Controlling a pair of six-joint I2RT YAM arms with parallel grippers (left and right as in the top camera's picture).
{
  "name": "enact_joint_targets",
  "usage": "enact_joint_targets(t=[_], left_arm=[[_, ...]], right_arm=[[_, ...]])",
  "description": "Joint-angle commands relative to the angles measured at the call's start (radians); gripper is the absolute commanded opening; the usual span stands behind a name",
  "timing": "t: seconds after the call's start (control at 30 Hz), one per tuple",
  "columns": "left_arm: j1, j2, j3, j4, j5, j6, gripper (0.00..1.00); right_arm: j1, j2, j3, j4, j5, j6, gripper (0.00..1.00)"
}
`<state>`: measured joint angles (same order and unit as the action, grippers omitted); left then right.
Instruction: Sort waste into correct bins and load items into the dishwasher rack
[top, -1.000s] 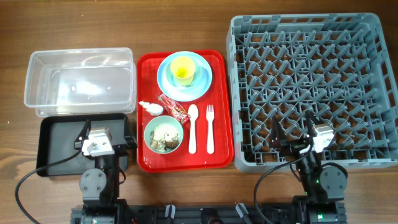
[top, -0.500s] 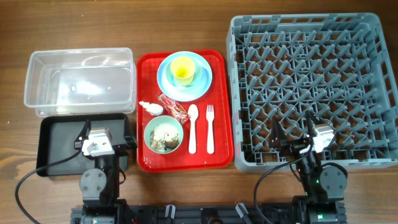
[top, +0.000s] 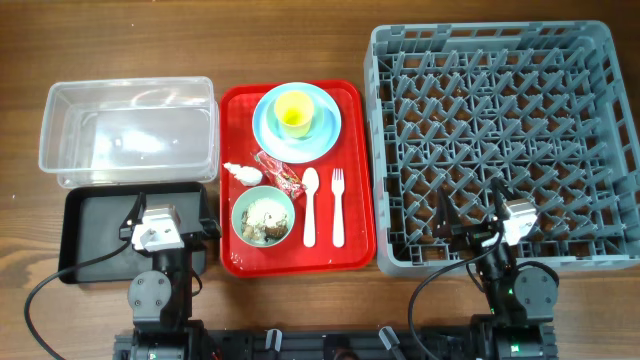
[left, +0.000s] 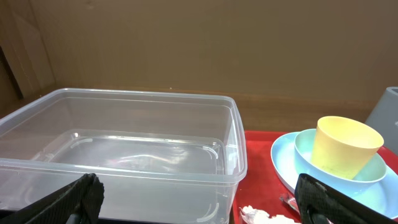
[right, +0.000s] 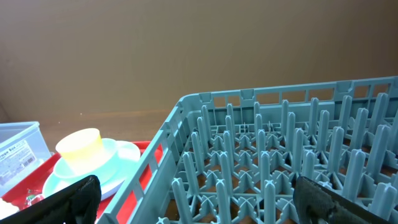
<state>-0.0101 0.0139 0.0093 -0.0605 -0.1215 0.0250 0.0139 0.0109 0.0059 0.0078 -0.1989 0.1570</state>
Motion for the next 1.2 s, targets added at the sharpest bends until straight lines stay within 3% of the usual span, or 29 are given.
enact_joint_targets(t=[0.0,0.33,0.57,0.67,0.77,0.87,0.97,1.17], left_arm=[[0.006,-0.007,-0.004,-0.001,0.001,0.013,1.0],[0.006,-0.006,-0.004,0.048,0.001,0.016,1.0],[0.006,-0.006,-0.004,0.002,0.037,0.019,1.0],[0.006,-0.006,0.008,0.052,0.232,0.017,1.0],[0.006,-0.005,0.076,0.003,0.336,-0.091,1.0],[0.006,0.036,0.206,-0.113,0.361,-0.116,1.0],[0.006,0.198,0.459,-0.294,0.363,-0.108,1.0],[0.006,0.671,1.058,-0.767,0.402,-0.108,1.0]], right_arm=[[-0.006,-0.003,-0.001,0.008,-0.005,0.003,1.0],[-0.006,-0.003,-0.001,0.008,-0.005,0.003,1.0],[-0.006,-0.003,-0.001,0.008,-0.005,0.003,1.0],[-0.006,-0.003,-0.001,0.008,-0.005,0.003,1.0],[-0.006,-0.003,-0.001,0.008,-0.005,0.003,1.0],[-0.006,-0.003,-0.001,0.008,-0.005,0.003,1.0],[-0.006,-0.003,-0.001,0.008,-0.005,0.003,1.0],[-0.006,-0.003,-0.001,0.008,-0.005,0.003,1.0]])
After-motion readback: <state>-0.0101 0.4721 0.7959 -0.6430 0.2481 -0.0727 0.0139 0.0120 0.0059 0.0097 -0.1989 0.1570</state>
